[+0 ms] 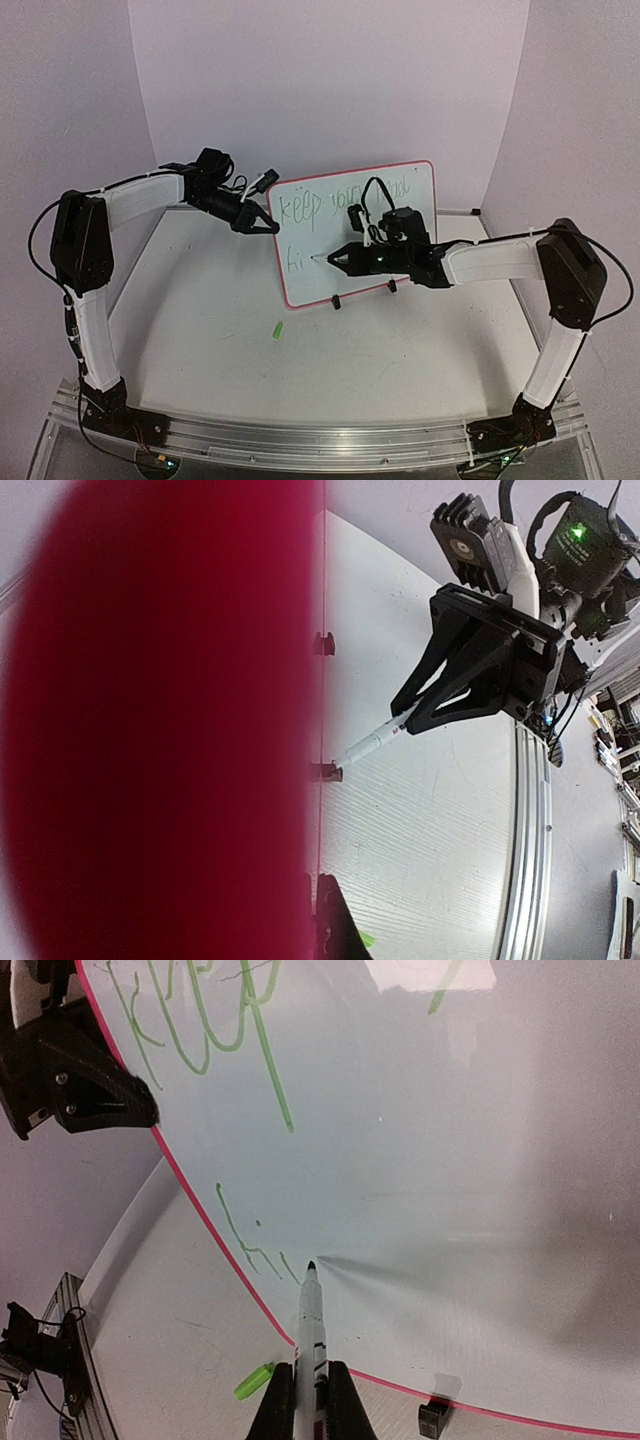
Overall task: Write a sentence on the whiteboard
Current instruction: Write a sentence at the corner of the board.
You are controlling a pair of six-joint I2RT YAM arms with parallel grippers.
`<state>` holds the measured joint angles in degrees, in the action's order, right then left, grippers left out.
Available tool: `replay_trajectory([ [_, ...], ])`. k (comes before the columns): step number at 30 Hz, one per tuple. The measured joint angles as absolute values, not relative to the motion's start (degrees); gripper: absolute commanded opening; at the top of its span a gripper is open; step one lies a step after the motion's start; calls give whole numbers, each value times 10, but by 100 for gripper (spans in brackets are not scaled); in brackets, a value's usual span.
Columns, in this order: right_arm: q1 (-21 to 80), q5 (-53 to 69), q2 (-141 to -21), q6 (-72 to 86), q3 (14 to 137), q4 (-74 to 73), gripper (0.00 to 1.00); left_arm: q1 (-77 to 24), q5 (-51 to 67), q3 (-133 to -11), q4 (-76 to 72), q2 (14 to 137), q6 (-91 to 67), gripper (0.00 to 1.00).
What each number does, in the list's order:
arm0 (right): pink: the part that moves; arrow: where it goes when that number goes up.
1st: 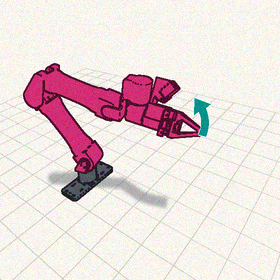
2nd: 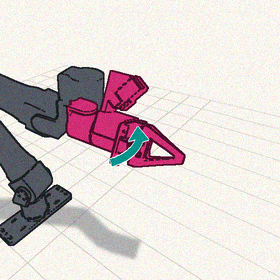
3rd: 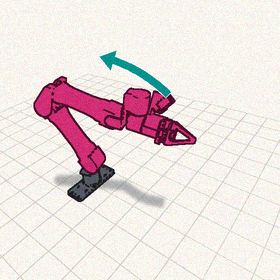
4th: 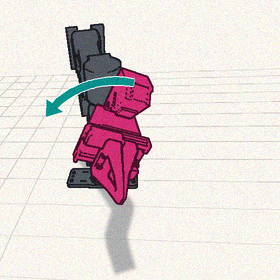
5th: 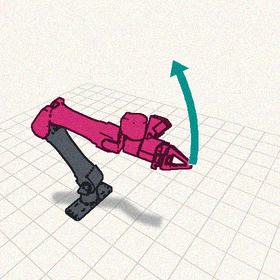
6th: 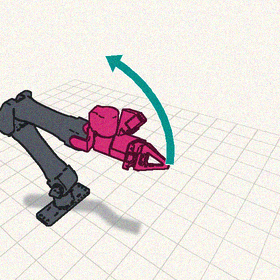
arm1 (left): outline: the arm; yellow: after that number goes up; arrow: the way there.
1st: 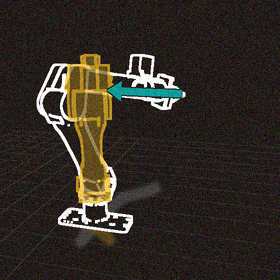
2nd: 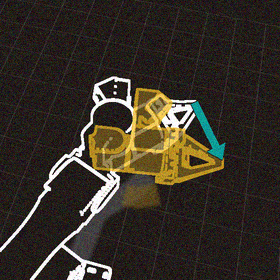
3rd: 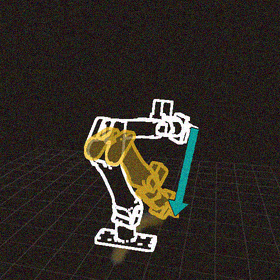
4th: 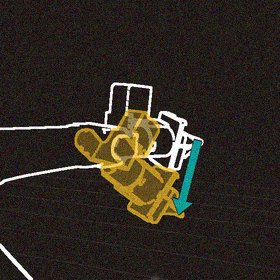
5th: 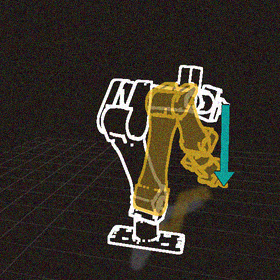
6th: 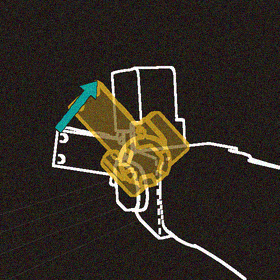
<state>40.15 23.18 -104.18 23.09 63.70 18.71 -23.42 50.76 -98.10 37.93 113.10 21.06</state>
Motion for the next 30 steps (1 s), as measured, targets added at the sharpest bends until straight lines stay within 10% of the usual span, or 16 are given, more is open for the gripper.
replay_trajectory([
  [30,393,277,-1074,241,643,205,0,-234,507,-981,379,1131,210,0],
])
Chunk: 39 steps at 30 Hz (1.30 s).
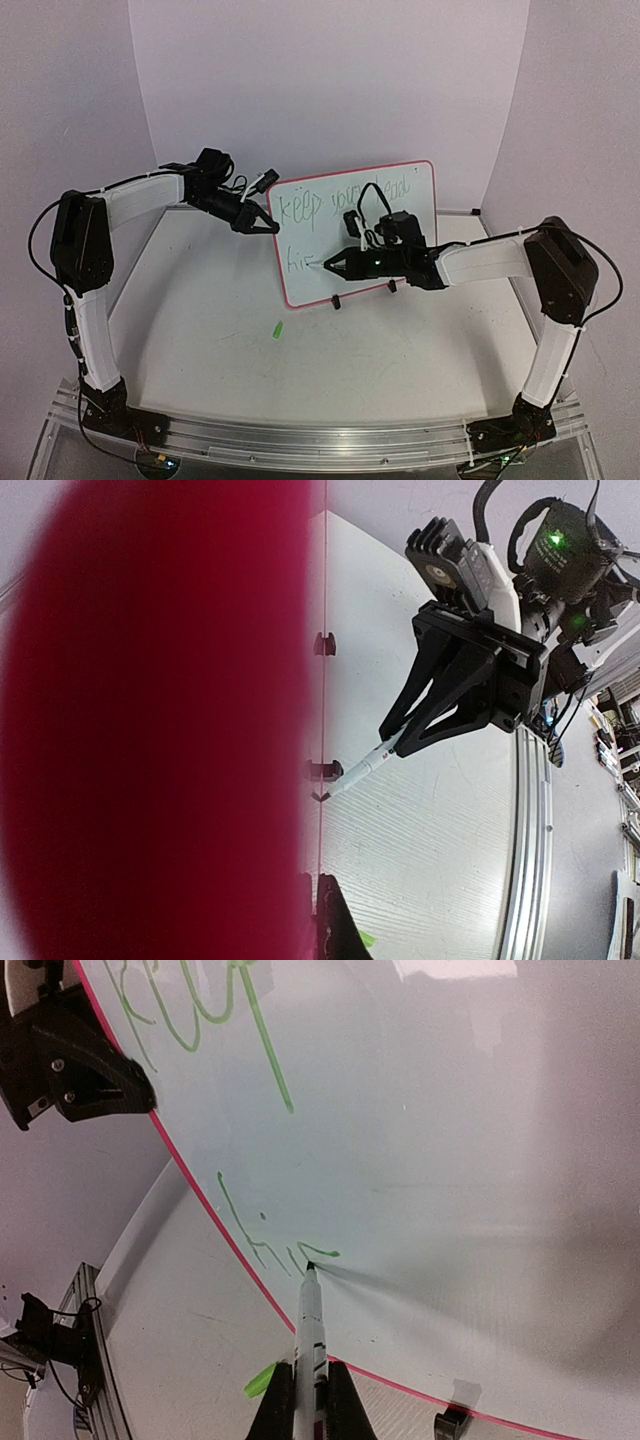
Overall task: Write a sentence on the whiteboard
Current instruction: Write a sentence at the corner of the board.
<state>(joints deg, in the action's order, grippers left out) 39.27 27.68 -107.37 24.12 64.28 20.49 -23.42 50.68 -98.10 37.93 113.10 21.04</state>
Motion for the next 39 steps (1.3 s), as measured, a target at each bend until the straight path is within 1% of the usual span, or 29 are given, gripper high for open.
replay_trajectory([
  [25,393,241,-1051,241,637,201,0,-234,507,-981,379,1131,210,0],
  [39,392,245,-1051,242,636,201,0,-234,507,-981,379,1131,210,0],
])
